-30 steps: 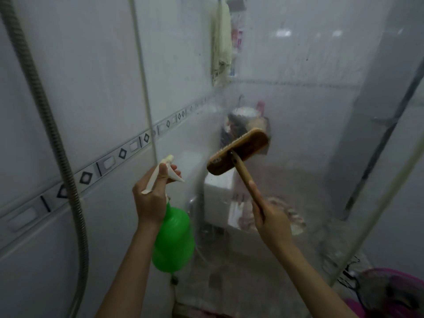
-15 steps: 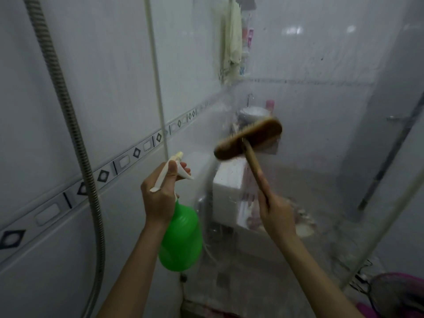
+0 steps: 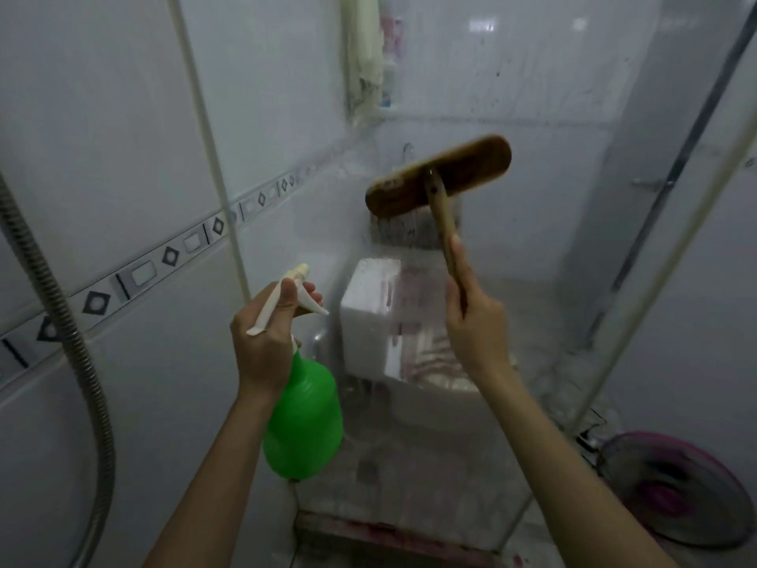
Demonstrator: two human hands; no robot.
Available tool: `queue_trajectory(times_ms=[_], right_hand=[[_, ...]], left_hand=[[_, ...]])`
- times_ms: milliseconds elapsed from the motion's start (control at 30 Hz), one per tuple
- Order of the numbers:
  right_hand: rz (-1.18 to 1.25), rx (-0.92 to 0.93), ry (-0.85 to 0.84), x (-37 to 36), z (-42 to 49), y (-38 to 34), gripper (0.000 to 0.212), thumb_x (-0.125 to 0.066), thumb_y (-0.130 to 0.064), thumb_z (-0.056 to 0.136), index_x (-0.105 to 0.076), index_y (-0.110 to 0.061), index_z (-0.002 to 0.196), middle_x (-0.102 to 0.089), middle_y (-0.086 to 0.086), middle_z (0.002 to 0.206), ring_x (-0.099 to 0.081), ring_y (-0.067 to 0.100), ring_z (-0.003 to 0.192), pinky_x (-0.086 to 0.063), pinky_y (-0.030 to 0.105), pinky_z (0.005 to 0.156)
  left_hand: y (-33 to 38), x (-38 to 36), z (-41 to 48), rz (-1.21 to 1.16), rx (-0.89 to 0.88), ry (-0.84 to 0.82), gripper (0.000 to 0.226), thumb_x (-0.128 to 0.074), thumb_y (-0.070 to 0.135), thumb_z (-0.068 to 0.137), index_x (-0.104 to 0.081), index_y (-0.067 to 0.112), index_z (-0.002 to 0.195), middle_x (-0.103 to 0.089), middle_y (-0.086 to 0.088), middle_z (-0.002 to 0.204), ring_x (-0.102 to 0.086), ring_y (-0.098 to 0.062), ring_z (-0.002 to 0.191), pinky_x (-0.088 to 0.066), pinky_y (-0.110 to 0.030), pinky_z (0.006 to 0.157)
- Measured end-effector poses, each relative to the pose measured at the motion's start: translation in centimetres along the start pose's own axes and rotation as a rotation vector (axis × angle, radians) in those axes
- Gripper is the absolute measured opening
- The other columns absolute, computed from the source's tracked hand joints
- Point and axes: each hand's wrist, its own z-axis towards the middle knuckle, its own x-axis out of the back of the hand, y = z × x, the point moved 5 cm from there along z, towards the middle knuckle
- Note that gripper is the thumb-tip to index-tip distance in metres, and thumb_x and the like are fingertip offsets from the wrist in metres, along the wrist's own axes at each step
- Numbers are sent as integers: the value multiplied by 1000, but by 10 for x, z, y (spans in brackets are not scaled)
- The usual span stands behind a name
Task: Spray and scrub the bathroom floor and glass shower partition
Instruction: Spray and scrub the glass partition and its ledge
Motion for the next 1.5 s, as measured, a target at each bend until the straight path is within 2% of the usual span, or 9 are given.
queue_trajectory(times_ms=[100, 333, 500, 667, 800, 933, 1167, 1333, 1500], right_hand=[[-3, 13, 48, 24, 20, 4, 55, -40, -25, 103, -14, -42, 148, -49, 3, 55, -38, 11, 38, -33, 20, 38], [-26, -269, -60, 52, -98, 71, 60, -45, -19, 101, -16, -49, 145, -47, -13, 57, -51, 3, 46, -34, 14, 39], [41, -110, 125, 86, -3, 47, 53, -37, -30, 103, -14, -51, 145, -40, 7, 54, -34, 11, 41, -35, 28, 40], [-26, -253, 64, 85, -119, 119, 54, -37, -33, 100, -16, -49, 147, -61, 11, 75, -37, 7, 42, -39, 29, 39], [-17, -207, 113, 87, -87, 107, 54, -38, -30, 102, -17, -49, 147, -44, 5, 58, -34, 7, 41, -33, 24, 38], [2, -25, 262, 96, -8, 78, 52, -38, -28, 103, -17, -40, 149, -53, 21, 66, -36, 15, 42, -39, 29, 39], [-59, -92, 130, 8, -163, 147, 57, -43, -22, 101, -18, -41, 148, -39, -10, 52, -46, 6, 43, -31, 12, 38], [-109, 157, 252, 0, -61, 100, 54, -38, -28, 103, -16, -34, 152, -40, -2, 57, -38, 7, 43, -36, 19, 42], [-90, 127, 174, -60, -158, 147, 54, -36, -32, 103, -14, -39, 151, -49, 4, 59, -44, 13, 44, -48, 31, 44]], left_hand=[[9, -14, -8, -15, -2, -7, 27, -52, 46, 96, -78, 44, 87, -79, 5, 84, -76, -27, 87, -60, -40, 79], [26, -44, -34, -44, -14, -49, 38, -49, 31, 100, -75, 55, 86, -78, 14, 83, -76, -23, 85, -61, -33, 79], [25, -60, -52, -64, 9, -22, 41, -49, 31, 101, -76, 55, 81, -78, 13, 82, -76, -19, 82, -62, -36, 79], [18, -74, -59, -86, 34, -24, 35, -51, 39, 98, -75, 56, 80, -77, 15, 79, -76, -21, 82, -61, -40, 81], [-2, -85, -59, -75, 72, -55, 33, -53, 43, 96, -77, 52, 76, -77, 15, 78, -76, -21, 81, -60, -49, 86], [-35, -93, -67, -80, 50, -67, 41, -53, 36, 102, -77, 48, 72, -77, 12, 77, -76, -21, 81, -60, -45, 85], [-108, -79, -90, -112, -6, -23, 40, -52, 34, 104, -77, 41, 73, -78, 9, 76, -76, -19, 77, -62, -35, 77], [-156, -76, -95, -119, 22, -12, 38, -54, 38, 102, -76, 13, 84, -76, -8, 80, -76, -22, 73, -56, -21, 58], [-188, -66, -100, -126, -12, -31, 44, -54, 41, 101, -72, 8, 79, -69, -8, 68, -67, -16, 52, -53, -25, 51]])
